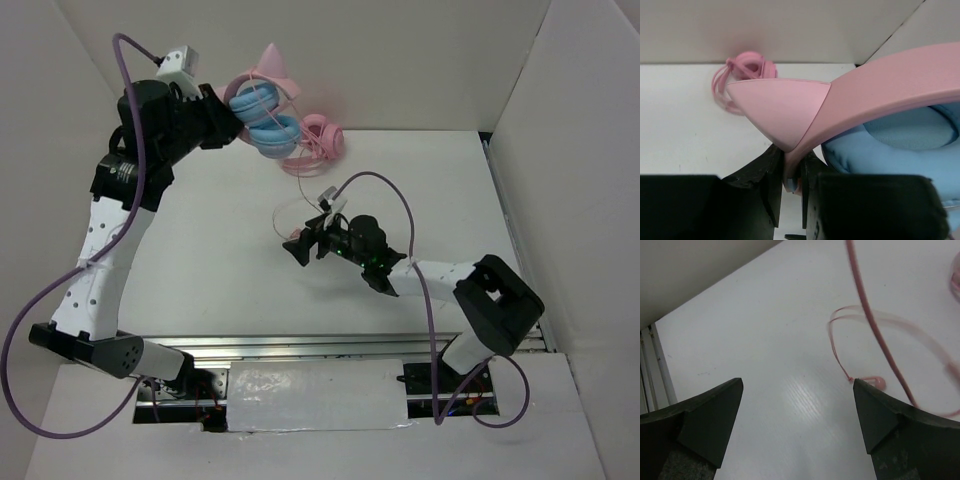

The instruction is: Wrap the headphones

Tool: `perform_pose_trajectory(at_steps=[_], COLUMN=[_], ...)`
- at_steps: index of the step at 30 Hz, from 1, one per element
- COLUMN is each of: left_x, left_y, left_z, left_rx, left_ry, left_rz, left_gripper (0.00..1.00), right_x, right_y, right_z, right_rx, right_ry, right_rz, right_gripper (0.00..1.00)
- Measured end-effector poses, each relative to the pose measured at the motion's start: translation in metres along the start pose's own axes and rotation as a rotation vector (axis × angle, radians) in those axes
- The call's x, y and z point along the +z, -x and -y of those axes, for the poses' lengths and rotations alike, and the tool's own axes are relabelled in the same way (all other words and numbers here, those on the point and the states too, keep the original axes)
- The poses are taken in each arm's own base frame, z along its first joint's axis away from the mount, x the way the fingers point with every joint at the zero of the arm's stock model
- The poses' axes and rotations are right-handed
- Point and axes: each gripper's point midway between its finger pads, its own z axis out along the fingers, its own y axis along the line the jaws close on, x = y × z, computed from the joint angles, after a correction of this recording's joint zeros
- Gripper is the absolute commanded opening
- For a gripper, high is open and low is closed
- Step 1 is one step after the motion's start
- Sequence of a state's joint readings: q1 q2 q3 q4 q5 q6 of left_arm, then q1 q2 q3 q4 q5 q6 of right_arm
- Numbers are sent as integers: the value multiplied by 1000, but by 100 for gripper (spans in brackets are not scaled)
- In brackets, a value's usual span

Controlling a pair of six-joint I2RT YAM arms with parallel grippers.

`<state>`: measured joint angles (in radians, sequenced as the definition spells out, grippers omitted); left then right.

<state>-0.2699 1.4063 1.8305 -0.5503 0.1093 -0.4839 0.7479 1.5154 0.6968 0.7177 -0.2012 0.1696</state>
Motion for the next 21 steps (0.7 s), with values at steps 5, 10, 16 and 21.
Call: perform_pose_trajectory(at_steps=[5, 10, 16, 21], left_x=[-23, -40, -36, -28], left_y=[33, 52, 57, 54], left_z=[22, 32, 31, 30], left_rx=[30, 52, 50, 30], left_ry=[-55, -82, -103, -128], left_rz=[67, 105, 94, 58], left_gripper=[0, 0, 0, 0], right_x=[24, 37, 38, 73], right_y=[20, 20, 23, 29], right_z=[9, 26, 39, 55], right_rx=[-16, 4, 35, 15], right_ry=[-29, -93, -151, -151], right_rz=[72, 101, 162, 171], right_gripper=[100, 100, 100, 100])
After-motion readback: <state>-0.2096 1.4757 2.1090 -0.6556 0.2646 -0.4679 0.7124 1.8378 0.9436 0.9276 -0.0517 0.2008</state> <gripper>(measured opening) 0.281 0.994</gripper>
